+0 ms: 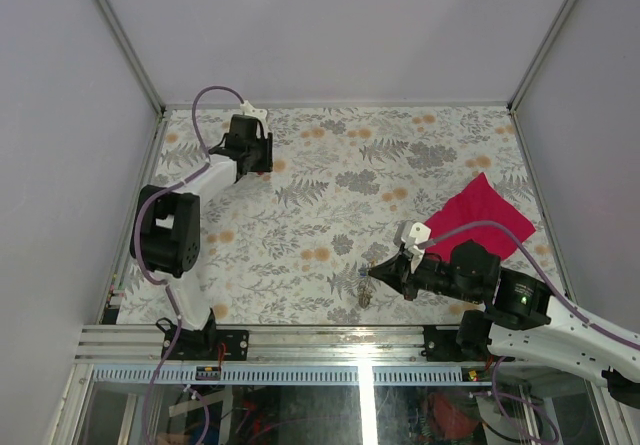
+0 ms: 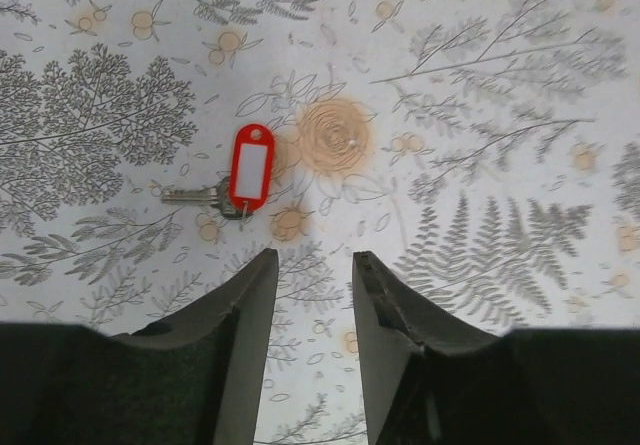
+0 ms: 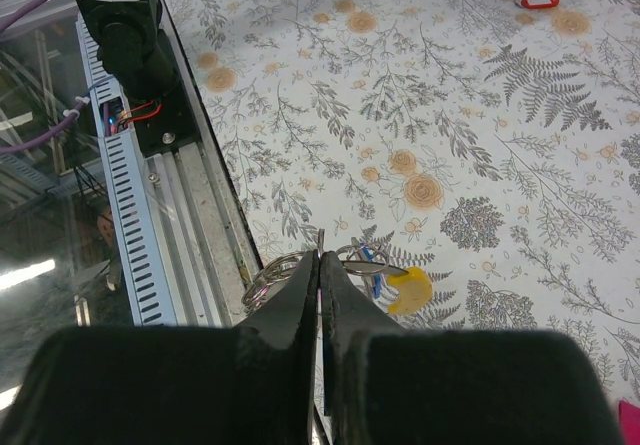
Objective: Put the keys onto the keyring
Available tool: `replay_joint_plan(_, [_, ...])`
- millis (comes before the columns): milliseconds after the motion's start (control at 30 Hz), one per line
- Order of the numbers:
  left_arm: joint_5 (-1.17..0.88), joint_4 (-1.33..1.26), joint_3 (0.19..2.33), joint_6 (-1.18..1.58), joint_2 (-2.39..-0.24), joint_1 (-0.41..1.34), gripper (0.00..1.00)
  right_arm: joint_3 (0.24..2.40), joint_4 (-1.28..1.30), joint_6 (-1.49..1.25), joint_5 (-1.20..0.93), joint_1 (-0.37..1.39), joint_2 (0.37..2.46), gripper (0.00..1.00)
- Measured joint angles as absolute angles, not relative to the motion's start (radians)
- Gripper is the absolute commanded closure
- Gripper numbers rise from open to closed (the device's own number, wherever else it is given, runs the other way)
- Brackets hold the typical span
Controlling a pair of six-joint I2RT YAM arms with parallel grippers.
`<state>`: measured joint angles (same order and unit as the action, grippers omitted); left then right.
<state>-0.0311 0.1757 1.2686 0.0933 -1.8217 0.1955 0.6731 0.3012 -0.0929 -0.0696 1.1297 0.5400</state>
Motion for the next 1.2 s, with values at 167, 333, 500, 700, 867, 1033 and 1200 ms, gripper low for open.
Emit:
replay_joint_plan(167, [0.011,0.211,1.306,0.033,-1.891,0.196,0.58,0.673,0.302,-0.099,-0.070,1.130,0.540,1.00])
replay_joint_plan(333, [0.038,0.263,1.356,-0.026,-1.977,0.195,0.60,0.673,0.302,-0.099,-0.070,1.130,0.537,1.00])
replay_joint_plan(500, [0.060,0.309,1.406,-0.069,-2.025,0.194,0.61,0.673,0.302,-0.099,-0.070,1.130,0.530,1.00])
replay_joint_plan(700, [0.084,0.338,1.450,-0.101,-2.049,0.191,0.63,0.673,0.302,-0.099,-0.070,1.130,0.531,1.00])
replay_joint_plan(867, [0.102,0.356,1.475,-0.118,-2.071,0.189,0.68,0.673,0.302,-0.099,-0.070,1.130,0.533,1.00])
replay_joint_plan(1033, [0.105,0.365,1.480,-0.129,-2.101,0.187,0.72,0.673,0.302,-0.099,-0.070,1.130,0.535,1.00])
replay_joint_plan(1200, [0.113,0.373,1.497,-0.136,-2.110,0.187,0.77,0.673,0.302,-0.099,-0.070,1.130,0.538,1.00])
